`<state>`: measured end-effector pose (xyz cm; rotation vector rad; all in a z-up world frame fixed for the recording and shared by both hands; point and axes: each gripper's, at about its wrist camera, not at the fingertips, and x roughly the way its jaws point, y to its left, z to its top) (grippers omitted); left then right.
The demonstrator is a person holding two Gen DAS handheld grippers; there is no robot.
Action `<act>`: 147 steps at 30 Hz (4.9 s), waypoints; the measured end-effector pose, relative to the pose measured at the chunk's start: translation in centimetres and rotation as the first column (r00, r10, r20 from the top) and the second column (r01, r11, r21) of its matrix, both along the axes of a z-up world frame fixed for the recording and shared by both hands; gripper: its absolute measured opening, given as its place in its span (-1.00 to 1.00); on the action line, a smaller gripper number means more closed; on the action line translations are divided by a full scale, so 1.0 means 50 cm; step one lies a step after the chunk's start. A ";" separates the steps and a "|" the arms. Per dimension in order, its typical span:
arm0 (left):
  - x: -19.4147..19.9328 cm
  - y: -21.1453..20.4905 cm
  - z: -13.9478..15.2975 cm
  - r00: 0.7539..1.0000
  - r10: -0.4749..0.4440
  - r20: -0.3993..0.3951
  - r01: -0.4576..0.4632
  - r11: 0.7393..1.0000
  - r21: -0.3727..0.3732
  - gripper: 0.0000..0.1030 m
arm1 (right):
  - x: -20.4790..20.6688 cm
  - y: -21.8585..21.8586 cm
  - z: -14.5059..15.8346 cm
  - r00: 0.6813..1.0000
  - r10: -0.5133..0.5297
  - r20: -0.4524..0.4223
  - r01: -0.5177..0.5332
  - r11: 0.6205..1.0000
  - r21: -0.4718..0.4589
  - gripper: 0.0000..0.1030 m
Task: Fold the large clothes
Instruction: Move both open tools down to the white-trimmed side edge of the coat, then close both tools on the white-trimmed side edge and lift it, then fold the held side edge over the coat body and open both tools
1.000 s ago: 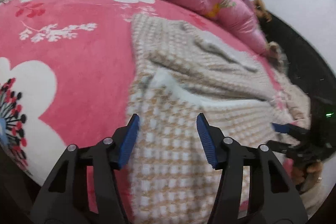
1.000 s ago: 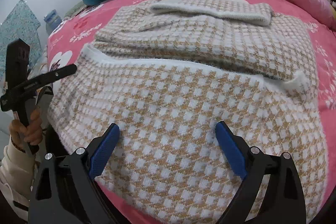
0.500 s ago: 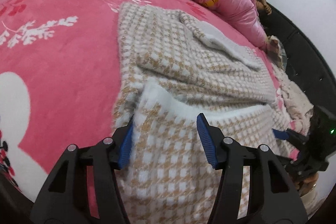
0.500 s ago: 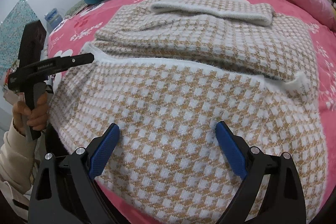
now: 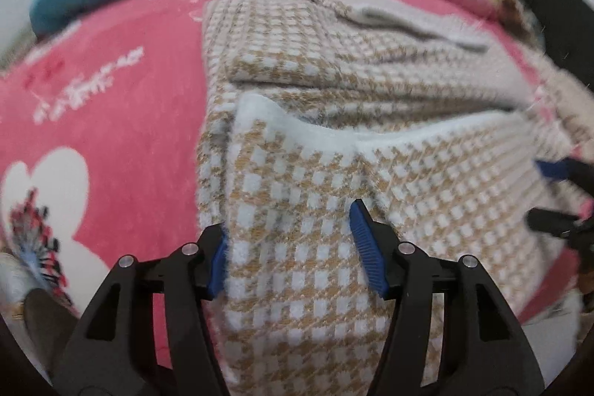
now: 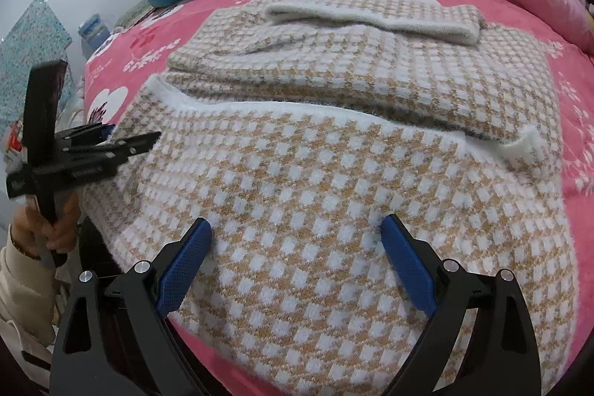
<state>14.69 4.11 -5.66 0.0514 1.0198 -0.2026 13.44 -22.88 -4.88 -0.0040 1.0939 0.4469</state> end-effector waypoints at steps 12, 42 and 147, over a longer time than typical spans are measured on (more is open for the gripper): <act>-0.016 -0.021 0.004 0.998 0.051 0.045 -0.055 0.993 0.104 0.19 | -0.017 -0.208 0.092 0.963 -0.248 0.105 0.244 0.969 0.049 0.72; -0.019 -0.024 0.004 0.996 0.075 0.044 -0.079 0.990 0.116 0.26 | 0.043 -0.346 0.010 0.939 -0.249 -0.237 0.302 0.928 0.220 -0.06; 0.410 -0.009 0.197 0.965 0.089 0.248 -0.084 0.996 -0.034 -0.84 | 0.445 -0.248 0.205 0.889 -0.370 0.270 0.363 0.929 0.077 -0.84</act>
